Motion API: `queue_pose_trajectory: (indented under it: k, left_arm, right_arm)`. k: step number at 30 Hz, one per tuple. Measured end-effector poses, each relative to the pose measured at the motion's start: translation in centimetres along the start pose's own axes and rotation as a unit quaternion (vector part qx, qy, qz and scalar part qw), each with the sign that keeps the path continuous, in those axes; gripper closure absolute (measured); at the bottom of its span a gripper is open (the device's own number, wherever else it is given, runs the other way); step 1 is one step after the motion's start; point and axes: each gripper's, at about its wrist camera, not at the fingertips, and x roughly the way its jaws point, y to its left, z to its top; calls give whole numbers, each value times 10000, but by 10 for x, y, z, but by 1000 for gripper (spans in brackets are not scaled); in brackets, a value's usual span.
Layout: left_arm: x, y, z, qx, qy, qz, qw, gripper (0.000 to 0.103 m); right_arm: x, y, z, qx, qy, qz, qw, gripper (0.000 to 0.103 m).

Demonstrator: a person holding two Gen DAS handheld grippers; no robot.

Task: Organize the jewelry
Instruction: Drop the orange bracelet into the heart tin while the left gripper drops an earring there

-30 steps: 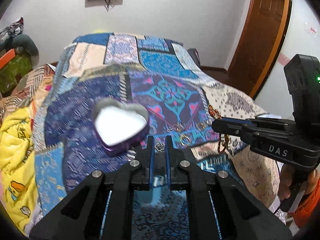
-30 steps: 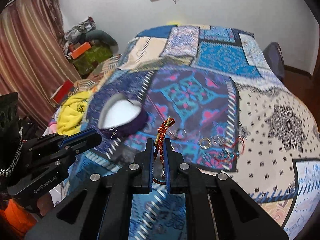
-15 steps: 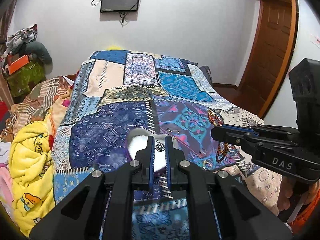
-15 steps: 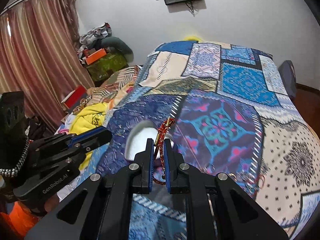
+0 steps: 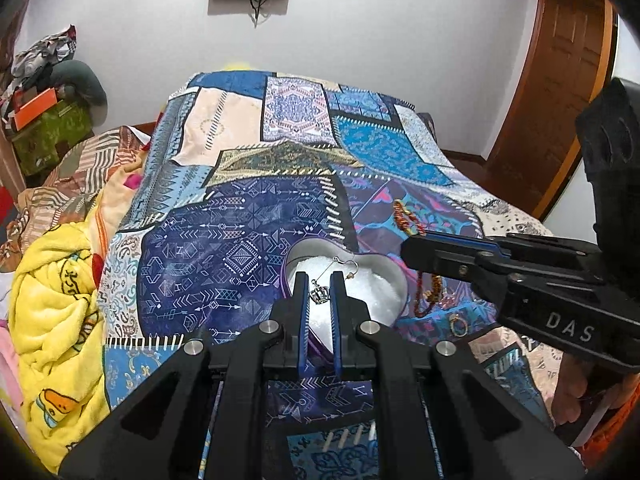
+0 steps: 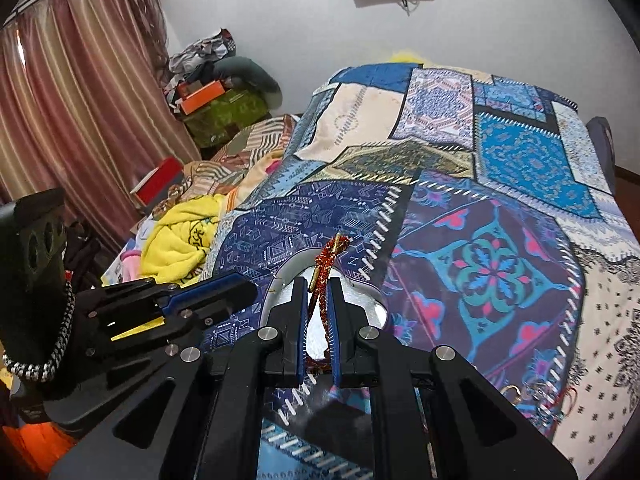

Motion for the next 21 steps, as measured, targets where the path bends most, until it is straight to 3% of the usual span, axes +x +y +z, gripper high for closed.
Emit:
queue_pose_trajectory:
  k: [21]
  left_arm:
    - [25,1,-5,155,226,-15,9996,95]
  right_arm:
    - [38,-14,-5,166,416,11,9990,95]
